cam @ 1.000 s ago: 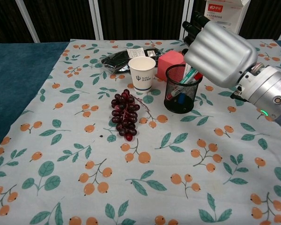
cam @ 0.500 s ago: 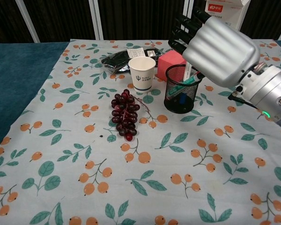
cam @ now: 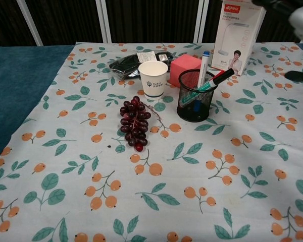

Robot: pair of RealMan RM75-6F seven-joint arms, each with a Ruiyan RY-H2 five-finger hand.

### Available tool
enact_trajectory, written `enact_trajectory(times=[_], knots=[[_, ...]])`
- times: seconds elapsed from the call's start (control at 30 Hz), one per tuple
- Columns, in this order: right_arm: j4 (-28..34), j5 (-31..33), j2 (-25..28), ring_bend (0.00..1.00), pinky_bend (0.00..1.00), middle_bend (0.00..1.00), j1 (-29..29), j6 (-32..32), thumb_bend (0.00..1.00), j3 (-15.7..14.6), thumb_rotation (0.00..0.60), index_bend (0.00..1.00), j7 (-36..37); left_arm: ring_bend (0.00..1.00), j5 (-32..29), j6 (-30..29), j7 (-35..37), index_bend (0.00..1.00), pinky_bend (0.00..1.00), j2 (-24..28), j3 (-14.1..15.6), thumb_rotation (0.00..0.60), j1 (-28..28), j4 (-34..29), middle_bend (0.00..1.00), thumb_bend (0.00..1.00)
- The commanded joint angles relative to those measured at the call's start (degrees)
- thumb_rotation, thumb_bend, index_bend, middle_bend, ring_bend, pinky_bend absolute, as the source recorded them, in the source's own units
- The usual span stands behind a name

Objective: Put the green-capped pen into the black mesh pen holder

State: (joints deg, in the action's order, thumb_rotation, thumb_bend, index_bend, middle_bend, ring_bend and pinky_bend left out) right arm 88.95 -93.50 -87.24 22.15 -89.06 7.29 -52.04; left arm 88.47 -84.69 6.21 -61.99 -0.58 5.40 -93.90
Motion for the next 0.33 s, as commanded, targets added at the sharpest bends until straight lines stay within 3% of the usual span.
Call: enact_trajectory(times=[0.03,0.17,0.33], knots=[[5.93,3.56,6.96,0.02,0.17,0.01,-6.95,-3.65,0.05,-4.30,0.600,0.00,12.11,0.00,0.27,-0.35,-0.12,0.00,0.00,-0.10,0.10,0.600,-0.17,-0.03,0.00,0.01],[6.37,5.07,10.75,0.02,0.17,0.00,-10.52,-3.96,0.04,-7.43,0.600,0.00,22.02,0.00,1.07,-1.32,-0.73,0.00,0.00,-0.41,0.24,0.600,-0.49,0.36,0.00,0.01],[4.42,3.27,13.14,0.02,0.17,0.00,-12.16,-3.77,0.04,-9.66,0.600,0.00,27.64,0.00,0.80,-1.71,-1.10,0.00,0.00,-0.79,0.18,0.600,-0.80,0.56,0.00,0.01]])
